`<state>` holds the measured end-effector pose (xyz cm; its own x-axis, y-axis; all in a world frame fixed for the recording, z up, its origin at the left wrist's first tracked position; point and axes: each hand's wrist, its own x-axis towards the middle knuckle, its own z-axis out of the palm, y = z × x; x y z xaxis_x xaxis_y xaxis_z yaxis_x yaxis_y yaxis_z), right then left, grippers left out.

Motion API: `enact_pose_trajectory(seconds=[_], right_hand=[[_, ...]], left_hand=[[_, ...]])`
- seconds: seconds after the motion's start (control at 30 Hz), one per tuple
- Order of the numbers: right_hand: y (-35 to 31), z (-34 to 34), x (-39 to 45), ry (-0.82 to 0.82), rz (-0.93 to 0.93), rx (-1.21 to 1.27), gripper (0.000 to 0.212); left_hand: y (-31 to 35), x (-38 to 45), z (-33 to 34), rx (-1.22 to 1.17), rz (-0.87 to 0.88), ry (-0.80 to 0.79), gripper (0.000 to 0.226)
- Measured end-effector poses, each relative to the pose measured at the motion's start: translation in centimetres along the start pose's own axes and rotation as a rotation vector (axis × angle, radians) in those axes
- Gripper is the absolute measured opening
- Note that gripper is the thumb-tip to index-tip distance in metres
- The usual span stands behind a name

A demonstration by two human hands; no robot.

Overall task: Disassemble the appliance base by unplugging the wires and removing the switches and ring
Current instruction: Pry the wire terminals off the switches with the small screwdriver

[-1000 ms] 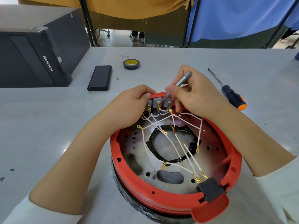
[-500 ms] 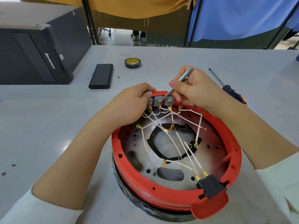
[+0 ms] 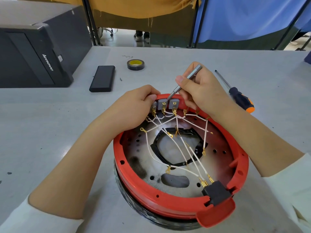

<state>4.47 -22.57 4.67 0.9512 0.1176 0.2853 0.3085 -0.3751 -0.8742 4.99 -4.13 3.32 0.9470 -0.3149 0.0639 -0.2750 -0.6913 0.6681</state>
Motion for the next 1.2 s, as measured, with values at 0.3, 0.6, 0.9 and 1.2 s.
enact_pose_trajectory(seconds=[0.3, 0.6, 0.9, 1.2], right_hand=[[0.1, -0.1, -0.1, -0.007, -0.022, -0.013, 0.021], [0.3, 0.1, -0.1, -0.048, -0.053, -0.117, 0.021], [-0.2, -0.4, 1.3, -0.162, 0.176, 0.029, 0.018], [0.1, 0.4, 0.2, -0.038, -0.018, -0.175, 0.016]], left_hand=[[0.1, 0.0, 0.0, 0.008, -0.011, 0.007, 0.023], [0.1, -0.1, 0.0, 0.015, 0.002, 0.007, 0.024], [0.1, 0.2, 0.0, 0.056, 0.003, 0.010, 0.023], [0.1, 0.2, 0.0, 0.042, -0.003, 0.015, 0.022]])
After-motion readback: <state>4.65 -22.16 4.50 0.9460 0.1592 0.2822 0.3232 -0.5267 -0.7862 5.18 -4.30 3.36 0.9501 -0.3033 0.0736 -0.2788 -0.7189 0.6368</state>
